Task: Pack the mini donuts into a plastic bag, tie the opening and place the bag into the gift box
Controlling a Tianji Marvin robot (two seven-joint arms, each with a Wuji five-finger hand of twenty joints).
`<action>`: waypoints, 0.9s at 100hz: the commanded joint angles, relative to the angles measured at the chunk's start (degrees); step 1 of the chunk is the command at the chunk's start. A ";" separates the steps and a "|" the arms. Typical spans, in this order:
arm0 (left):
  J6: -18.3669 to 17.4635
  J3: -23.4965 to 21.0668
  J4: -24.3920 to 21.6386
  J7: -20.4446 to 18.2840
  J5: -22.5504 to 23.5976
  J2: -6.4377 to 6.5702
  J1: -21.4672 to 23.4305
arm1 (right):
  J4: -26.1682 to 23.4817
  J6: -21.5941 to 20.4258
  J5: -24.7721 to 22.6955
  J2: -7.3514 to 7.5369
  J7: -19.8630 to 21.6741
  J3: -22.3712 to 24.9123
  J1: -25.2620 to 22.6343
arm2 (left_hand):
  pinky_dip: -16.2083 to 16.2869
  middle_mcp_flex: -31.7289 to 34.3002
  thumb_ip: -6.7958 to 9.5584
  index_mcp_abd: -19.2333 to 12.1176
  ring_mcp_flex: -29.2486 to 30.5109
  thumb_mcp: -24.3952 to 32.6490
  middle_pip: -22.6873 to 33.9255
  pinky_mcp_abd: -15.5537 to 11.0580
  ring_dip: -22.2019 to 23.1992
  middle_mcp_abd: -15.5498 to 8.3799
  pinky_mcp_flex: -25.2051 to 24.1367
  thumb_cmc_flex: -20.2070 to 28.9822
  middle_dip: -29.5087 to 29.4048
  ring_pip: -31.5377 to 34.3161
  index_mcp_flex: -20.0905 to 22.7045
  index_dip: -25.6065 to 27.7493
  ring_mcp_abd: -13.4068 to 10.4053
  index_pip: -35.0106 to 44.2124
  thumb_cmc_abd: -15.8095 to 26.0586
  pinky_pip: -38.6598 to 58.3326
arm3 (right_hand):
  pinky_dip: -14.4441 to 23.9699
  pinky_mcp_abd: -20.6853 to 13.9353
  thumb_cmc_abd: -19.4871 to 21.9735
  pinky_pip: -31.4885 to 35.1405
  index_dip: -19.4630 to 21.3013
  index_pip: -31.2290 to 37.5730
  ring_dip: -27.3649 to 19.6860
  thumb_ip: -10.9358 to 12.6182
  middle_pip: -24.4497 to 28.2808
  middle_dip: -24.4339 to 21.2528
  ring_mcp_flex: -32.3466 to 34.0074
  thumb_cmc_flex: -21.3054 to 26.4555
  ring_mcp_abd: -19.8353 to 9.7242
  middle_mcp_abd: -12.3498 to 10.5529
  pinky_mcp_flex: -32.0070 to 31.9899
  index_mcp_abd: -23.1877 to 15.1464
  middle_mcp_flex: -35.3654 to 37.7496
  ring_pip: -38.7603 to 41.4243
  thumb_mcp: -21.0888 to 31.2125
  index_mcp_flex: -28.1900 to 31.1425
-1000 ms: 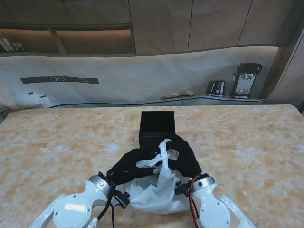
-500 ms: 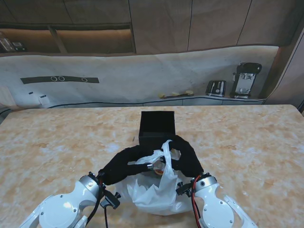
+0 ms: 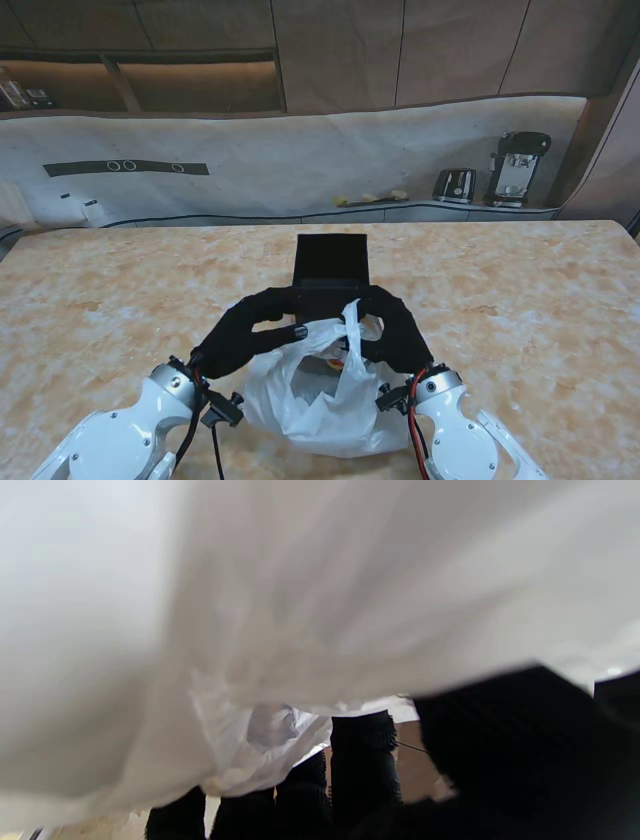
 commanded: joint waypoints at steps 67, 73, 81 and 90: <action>7.94 4.93 5.89 -3.82 3.94 0.33 -7.72 | -0.08 -0.11 -0.58 -0.12 0.77 0.48 -0.47 | 1.18 1.89 2.05 -7.00 -0.04 3.94 4.51 -1.45 0.20 -2.66 -0.75 7.23 0.90 3.19 7.97 -4.34 -2.11 13.85 -8.59 -0.11 | -0.87 -0.89 -1.87 1.42 -0.37 0.79 1.52 -1.44 -0.09 1.67 0.46 0.37 -1.03 0.18 -0.05 -1.76 0.13 0.16 -1.13 0.09; 7.67 5.16 5.84 -4.45 2.56 0.41 -7.52 | 0.16 -0.01 -0.69 -0.16 0.63 0.32 -0.28 | 0.65 1.34 2.29 -7.53 -0.49 4.18 4.00 -1.50 0.00 -2.82 -0.93 6.97 0.58 2.72 8.26 -4.79 -2.27 14.22 -9.10 -1.05 | -0.89 -0.90 -1.80 1.42 -0.36 0.78 1.54 -1.42 -0.06 1.68 0.38 0.41 -1.02 0.17 -0.06 -1.84 0.06 0.17 -1.15 0.13; 7.15 5.22 5.79 -5.97 1.78 0.74 -7.33 | 0.48 0.21 -0.77 -0.25 0.38 0.06 0.00 | 0.33 0.33 2.30 -8.24 -1.60 4.44 3.38 -1.77 -0.20 -2.84 -1.42 6.94 0.31 2.07 8.12 -4.89 -2.57 14.43 -9.45 -1.92 | -0.92 -0.90 -1.63 1.39 -0.34 0.75 1.58 -1.36 -0.05 1.69 0.22 0.44 -1.01 0.15 -0.07 -2.00 -0.16 0.19 -1.19 0.14; 6.77 5.43 5.83 -6.79 1.88 0.98 -7.22 | 0.80 0.36 -0.93 -0.34 0.04 -0.18 0.32 | 0.16 -0.55 2.45 -8.67 -2.25 4.95 2.90 -1.84 -0.28 -2.87 -1.53 7.21 0.10 1.64 8.02 -4.72 -2.66 14.77 -10.43 -2.65 | -0.99 -0.92 -1.60 1.26 -0.34 0.66 1.65 -1.35 0.01 1.71 -0.08 0.52 -0.93 0.18 -0.14 -2.16 -0.54 0.24 -1.34 0.07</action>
